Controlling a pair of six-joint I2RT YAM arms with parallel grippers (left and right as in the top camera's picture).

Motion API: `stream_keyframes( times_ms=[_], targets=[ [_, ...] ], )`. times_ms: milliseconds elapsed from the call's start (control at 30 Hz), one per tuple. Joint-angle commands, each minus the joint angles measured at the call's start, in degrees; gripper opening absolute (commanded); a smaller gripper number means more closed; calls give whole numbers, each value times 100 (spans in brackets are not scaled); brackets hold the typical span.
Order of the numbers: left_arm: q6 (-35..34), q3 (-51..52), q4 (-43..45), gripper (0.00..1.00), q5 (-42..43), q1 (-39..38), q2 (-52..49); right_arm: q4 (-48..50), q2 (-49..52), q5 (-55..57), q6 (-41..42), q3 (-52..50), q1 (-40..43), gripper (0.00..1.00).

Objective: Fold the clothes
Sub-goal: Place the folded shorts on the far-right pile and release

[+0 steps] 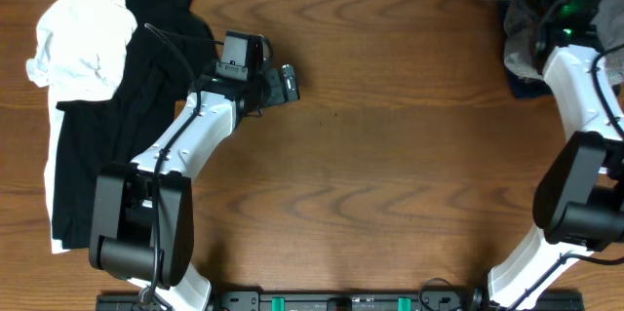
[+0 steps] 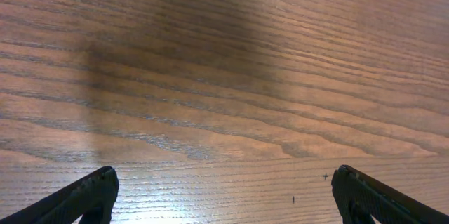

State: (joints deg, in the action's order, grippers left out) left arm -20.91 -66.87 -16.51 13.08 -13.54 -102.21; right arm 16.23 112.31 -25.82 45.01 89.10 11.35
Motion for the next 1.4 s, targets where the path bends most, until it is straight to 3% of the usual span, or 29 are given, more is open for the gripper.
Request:
stream_keyframes(
  times_ms=[0, 367, 1100, 1367],
  targets=[
    [74, -63, -17, 98, -74, 13, 133, 90, -251, 229, 92, 227, 310, 1],
    [74, -57, -66, 98, -74, 13, -17, 678, -249, 820, -752, 229, 857, 1],
    [76, -48, -55, 98, -485, 13, -68, 623, 306, 1650, -1493, 229, 1167, 1],
    [76, -48, -33, 98, -483, 13, -68, 13, 310, 1631, -1823, 227, 1215, 1]
  ],
)
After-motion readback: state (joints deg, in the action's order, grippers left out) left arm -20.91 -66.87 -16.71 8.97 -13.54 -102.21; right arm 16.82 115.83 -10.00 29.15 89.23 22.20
